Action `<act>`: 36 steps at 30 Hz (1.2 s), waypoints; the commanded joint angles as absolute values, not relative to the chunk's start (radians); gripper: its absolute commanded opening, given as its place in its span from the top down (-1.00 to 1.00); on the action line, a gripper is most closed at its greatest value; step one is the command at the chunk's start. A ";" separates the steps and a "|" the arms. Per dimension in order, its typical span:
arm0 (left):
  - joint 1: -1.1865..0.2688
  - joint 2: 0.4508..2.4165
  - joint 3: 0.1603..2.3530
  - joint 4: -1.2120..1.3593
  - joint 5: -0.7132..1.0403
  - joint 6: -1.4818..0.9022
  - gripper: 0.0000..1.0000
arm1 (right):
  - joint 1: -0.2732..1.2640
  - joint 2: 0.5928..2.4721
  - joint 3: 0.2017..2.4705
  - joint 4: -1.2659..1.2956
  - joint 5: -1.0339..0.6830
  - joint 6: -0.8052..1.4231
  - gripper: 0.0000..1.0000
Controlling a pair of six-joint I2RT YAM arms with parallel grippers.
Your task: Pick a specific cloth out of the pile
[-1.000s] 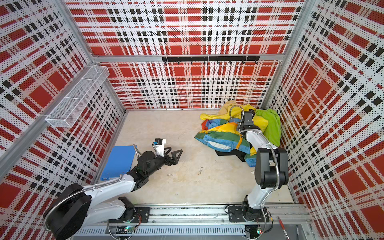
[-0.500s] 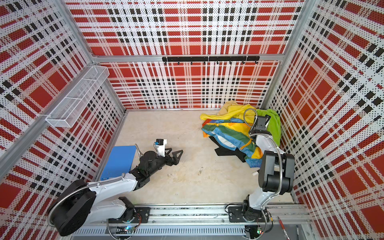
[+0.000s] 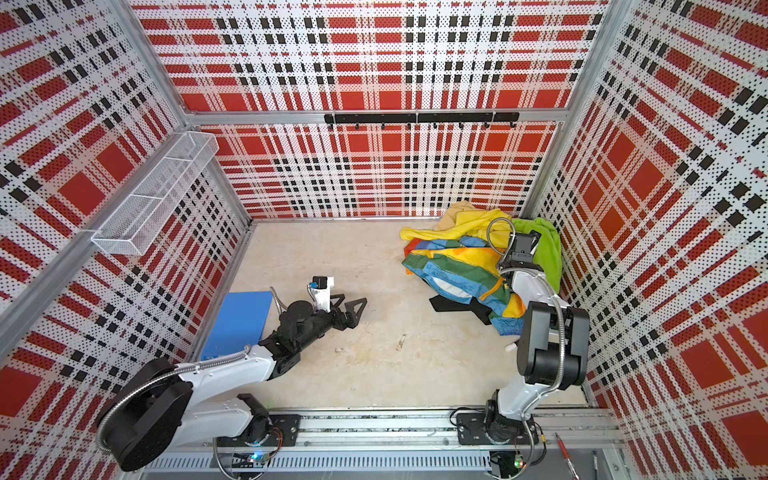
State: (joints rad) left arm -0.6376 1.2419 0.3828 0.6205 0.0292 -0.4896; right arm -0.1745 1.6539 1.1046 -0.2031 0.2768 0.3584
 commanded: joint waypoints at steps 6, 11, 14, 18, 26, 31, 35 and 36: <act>-0.645 1.222 0.416 0.652 0.045 -0.473 -0.98 | -0.179 1.605 1.172 -0.191 0.315 0.331 1.00; -0.646 1.250 0.455 0.650 0.073 -0.470 -0.98 | -0.229 1.642 1.293 -0.263 0.397 0.357 1.00; -0.647 1.257 0.471 0.649 0.079 -0.473 -0.99 | -0.260 1.684 1.329 -0.305 0.399 0.379 1.00; -0.651 1.250 0.471 0.650 0.057 -0.471 -0.98 | -0.268 1.694 1.289 -0.282 0.437 0.375 1.00; -0.650 1.268 0.472 0.649 0.067 -0.471 -0.98 | -0.276 1.676 1.222 -0.226 0.337 0.362 0.23; -0.649 1.260 0.466 0.650 0.060 -0.472 -0.98 | -0.267 1.610 1.177 -0.202 0.283 0.352 -0.02; -0.649 1.262 0.465 0.649 0.053 -0.469 -0.98 | -0.224 1.515 1.095 -0.179 0.284 0.339 -0.30; -0.649 1.261 0.465 0.650 0.055 -0.468 -0.98 | -0.210 1.485 1.071 -0.174 0.289 0.336 -0.36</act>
State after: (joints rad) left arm -0.6422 1.2606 0.4515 0.6277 0.0597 -0.4816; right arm -0.2451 1.5738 1.1095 -0.2409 0.3031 0.3515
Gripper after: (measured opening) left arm 0.992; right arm 0.670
